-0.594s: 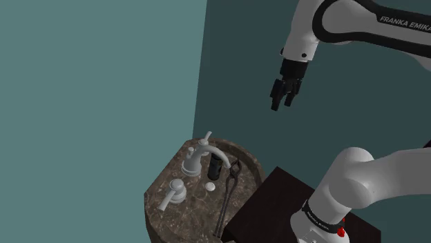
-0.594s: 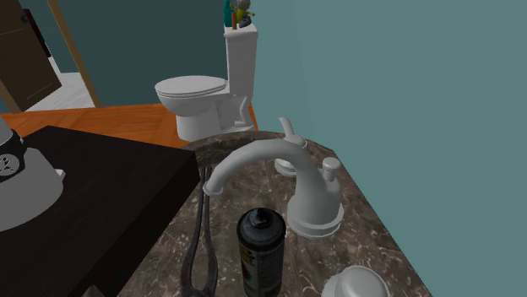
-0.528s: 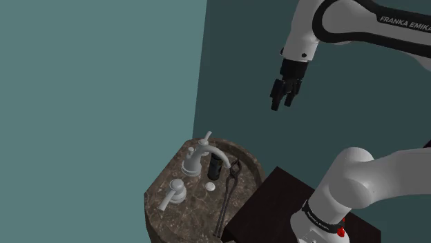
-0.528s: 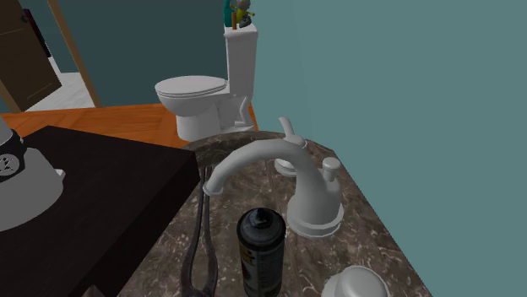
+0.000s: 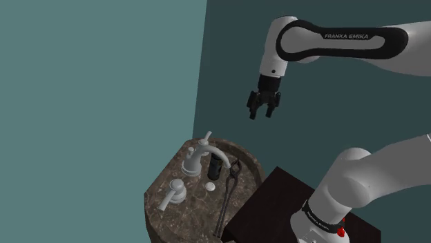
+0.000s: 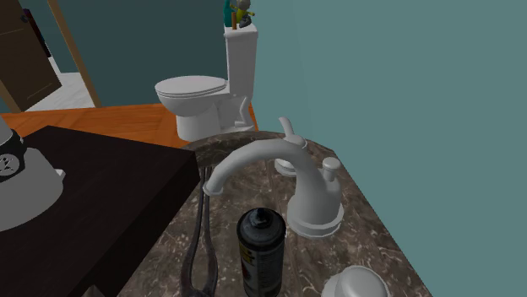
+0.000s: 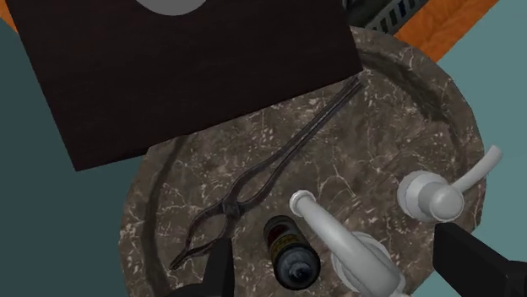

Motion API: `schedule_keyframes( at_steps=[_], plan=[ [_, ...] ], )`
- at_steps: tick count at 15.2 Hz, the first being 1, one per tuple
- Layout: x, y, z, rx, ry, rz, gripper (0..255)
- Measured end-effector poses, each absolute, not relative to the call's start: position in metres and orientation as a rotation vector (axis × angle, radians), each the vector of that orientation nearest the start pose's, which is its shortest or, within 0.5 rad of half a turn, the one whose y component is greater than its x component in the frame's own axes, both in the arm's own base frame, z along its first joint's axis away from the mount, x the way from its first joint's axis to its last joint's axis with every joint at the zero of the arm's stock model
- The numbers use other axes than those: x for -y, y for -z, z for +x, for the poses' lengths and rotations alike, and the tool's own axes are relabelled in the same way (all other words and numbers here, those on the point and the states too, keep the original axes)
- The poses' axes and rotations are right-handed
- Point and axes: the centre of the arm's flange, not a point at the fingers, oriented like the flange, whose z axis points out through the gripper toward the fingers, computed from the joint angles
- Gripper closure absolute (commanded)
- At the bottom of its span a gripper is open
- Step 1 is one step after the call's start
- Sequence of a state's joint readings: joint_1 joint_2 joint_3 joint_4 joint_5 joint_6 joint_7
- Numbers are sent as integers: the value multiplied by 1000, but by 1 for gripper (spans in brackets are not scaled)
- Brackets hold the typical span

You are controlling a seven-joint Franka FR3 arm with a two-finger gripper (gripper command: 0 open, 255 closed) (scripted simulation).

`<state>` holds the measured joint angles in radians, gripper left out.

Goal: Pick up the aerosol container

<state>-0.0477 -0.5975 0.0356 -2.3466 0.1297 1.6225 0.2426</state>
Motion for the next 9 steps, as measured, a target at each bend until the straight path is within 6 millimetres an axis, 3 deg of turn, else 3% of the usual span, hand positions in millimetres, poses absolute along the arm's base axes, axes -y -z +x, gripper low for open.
schedule_keyframes(
  at_steps=[9],
  plan=[
    [6,-440,432,-701,-320,-2871,0]
  ],
)
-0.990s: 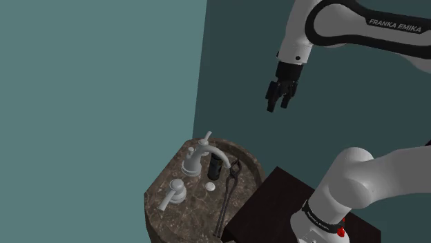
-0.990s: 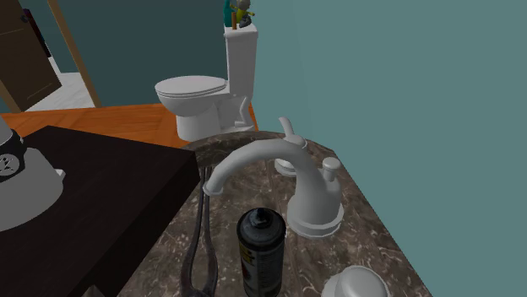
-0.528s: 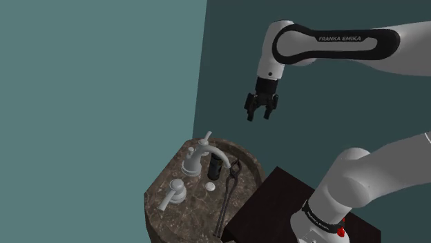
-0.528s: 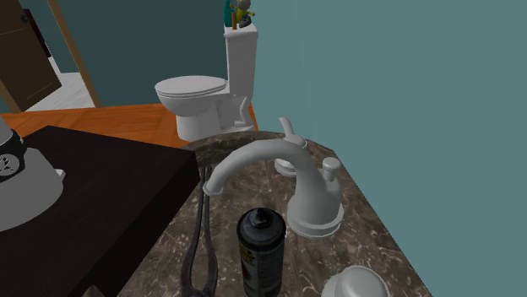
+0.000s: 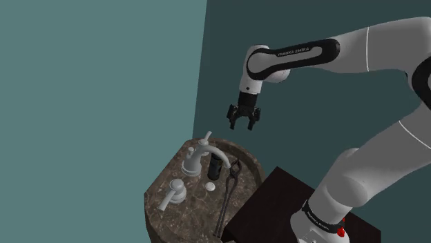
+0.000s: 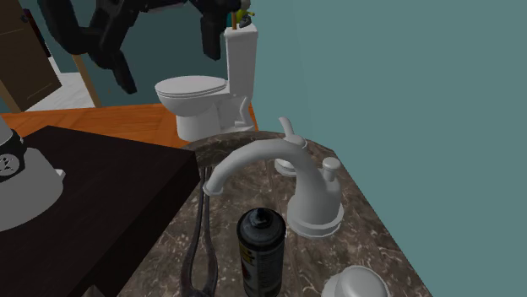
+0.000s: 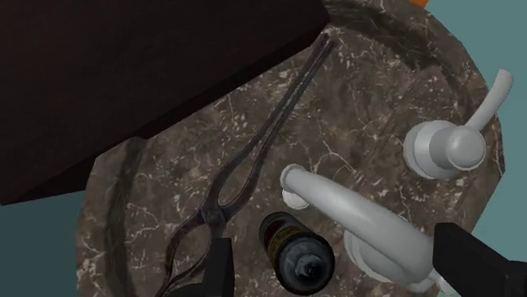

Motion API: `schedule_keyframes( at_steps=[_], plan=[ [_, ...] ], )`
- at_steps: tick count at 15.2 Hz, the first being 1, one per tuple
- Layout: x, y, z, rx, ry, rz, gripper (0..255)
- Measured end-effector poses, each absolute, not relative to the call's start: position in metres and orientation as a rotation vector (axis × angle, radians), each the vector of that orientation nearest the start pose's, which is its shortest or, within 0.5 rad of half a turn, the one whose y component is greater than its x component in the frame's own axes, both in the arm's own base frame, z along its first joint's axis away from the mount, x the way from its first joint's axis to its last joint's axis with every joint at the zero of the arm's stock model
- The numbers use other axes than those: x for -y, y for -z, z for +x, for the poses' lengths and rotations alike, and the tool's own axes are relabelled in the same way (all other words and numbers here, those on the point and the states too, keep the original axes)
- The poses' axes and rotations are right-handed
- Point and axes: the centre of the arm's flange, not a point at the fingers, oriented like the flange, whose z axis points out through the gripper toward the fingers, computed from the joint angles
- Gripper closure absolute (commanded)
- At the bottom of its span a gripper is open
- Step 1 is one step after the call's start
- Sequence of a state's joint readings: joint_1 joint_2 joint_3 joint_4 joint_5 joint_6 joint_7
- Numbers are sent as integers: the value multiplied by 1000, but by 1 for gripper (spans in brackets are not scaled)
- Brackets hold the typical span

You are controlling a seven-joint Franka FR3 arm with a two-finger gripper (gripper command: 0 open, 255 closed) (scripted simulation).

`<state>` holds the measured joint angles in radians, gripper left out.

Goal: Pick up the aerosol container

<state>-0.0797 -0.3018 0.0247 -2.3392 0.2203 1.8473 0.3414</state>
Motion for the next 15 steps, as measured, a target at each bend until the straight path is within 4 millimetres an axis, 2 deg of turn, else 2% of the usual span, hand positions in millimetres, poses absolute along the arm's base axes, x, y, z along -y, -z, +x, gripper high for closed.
schedule_keyframes(
  at_steps=[2,3,6,15],
  plan=[
    [8,-414,450,-761,-343,-2836,0],
    [13,-401,452,-790,-355,-2818,0],
    [23,-366,476,-877,-386,-2762,0],
    [50,-252,530,-1125,-482,-2577,0]
  ],
)
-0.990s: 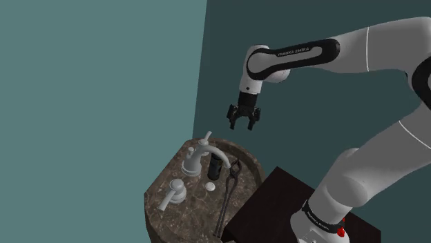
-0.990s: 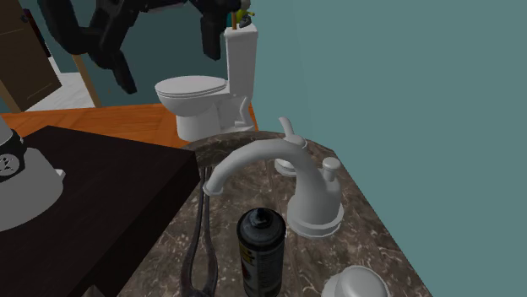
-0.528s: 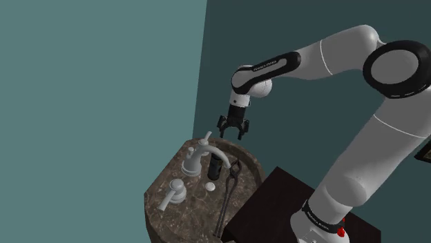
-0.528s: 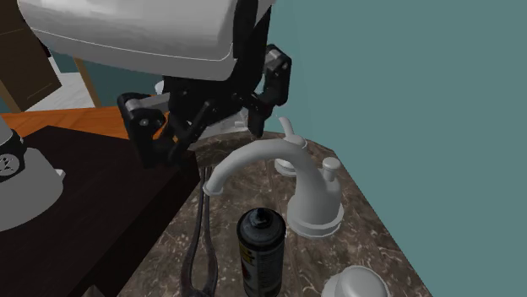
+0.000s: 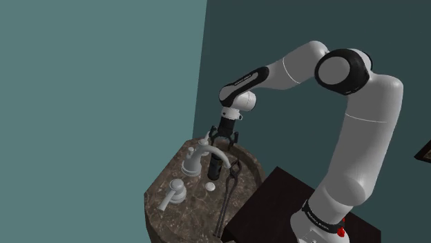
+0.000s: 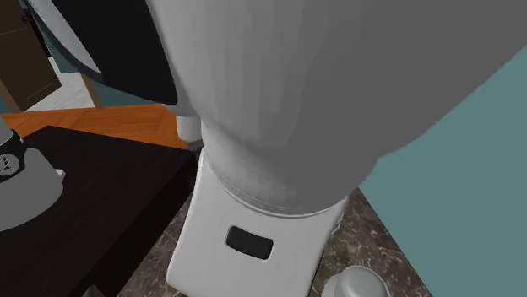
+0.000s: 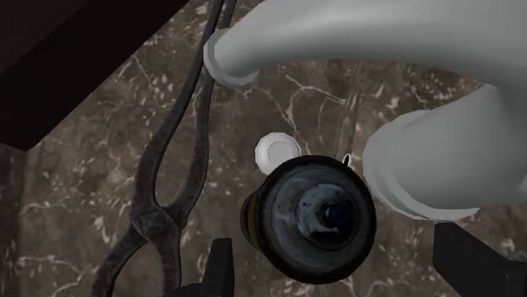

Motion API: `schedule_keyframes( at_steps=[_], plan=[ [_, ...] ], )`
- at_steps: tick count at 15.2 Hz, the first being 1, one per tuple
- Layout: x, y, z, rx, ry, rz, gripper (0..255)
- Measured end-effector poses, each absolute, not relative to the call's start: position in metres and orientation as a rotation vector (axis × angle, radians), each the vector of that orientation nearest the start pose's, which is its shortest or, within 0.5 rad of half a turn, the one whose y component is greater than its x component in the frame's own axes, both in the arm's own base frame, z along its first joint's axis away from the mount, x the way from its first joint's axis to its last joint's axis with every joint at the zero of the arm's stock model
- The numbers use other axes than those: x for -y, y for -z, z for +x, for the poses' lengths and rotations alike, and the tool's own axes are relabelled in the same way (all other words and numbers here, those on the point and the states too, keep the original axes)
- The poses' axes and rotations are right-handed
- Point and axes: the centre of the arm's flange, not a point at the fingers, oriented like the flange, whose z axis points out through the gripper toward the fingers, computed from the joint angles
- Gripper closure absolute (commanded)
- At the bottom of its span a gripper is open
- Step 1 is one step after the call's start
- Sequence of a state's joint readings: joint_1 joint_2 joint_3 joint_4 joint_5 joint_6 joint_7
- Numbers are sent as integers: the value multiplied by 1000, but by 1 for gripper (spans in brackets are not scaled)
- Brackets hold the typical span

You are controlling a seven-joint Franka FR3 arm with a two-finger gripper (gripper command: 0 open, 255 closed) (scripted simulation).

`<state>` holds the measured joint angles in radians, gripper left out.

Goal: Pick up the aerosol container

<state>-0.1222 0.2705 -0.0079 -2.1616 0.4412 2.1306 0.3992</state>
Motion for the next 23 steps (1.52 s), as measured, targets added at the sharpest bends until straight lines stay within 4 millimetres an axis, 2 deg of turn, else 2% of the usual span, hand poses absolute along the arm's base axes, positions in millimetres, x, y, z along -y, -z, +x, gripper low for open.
schedule_keyframes(
  at_steps=[2,10,11,21,23],
  plan=[
    [55,-233,536,-1165,-499,-2543,0],
    [58,-191,539,-1180,-504,-2531,0],
    [57,-189,539,-1180,-504,-2531,255],
    [57,-188,540,-1181,-499,-2531,255],
    [56,-193,539,-1180,-503,-2531,255]
  ],
)
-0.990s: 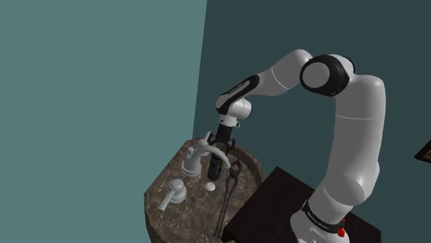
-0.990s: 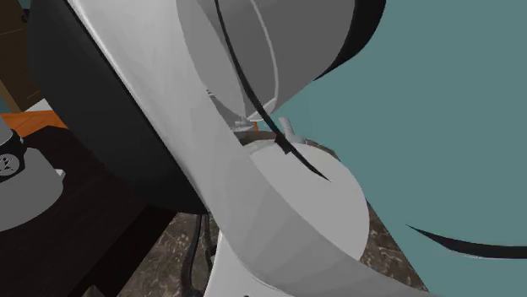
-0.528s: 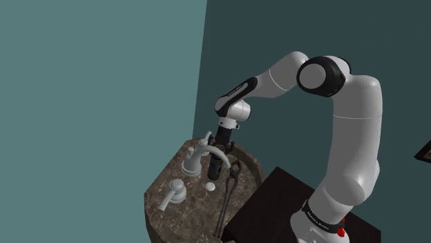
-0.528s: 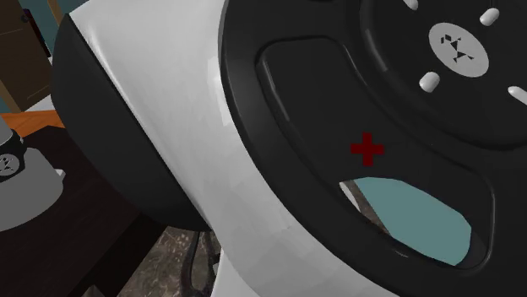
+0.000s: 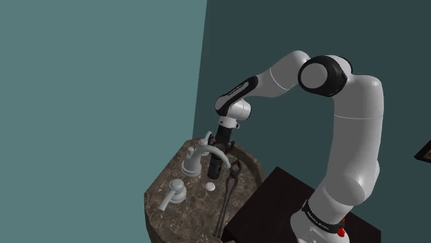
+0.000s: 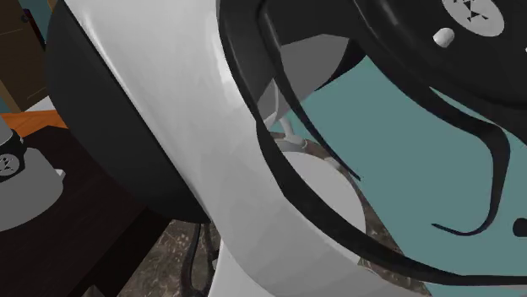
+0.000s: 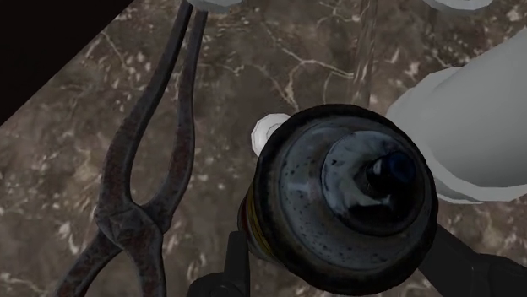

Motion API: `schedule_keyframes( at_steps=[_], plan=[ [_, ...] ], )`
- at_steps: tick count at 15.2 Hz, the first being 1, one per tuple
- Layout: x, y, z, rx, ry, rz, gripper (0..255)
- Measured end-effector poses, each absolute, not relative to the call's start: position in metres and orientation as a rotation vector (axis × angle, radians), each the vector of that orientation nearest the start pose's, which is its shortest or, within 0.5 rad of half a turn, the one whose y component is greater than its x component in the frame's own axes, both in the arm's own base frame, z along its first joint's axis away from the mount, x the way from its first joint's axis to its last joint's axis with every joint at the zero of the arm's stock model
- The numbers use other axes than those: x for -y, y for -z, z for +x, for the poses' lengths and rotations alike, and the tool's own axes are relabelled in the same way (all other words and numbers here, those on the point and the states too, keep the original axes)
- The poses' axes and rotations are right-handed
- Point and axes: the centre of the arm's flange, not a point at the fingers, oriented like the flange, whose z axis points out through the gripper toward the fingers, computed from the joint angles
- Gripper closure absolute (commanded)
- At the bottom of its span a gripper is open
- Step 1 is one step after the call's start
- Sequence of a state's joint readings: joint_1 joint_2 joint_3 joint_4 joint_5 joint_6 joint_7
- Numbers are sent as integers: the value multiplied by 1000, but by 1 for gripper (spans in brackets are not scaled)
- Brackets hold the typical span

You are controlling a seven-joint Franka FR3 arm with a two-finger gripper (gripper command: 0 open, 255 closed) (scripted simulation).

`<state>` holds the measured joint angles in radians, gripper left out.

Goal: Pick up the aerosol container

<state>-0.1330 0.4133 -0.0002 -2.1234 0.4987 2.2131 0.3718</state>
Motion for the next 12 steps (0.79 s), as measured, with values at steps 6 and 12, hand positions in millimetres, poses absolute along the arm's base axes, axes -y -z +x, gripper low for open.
schedule_keyframes(
  at_steps=[6,12],
  plan=[
    [56,-223,539,-1180,-504,-2531,255],
    [57,-255,538,-1180,-504,-2531,255]
  ],
)
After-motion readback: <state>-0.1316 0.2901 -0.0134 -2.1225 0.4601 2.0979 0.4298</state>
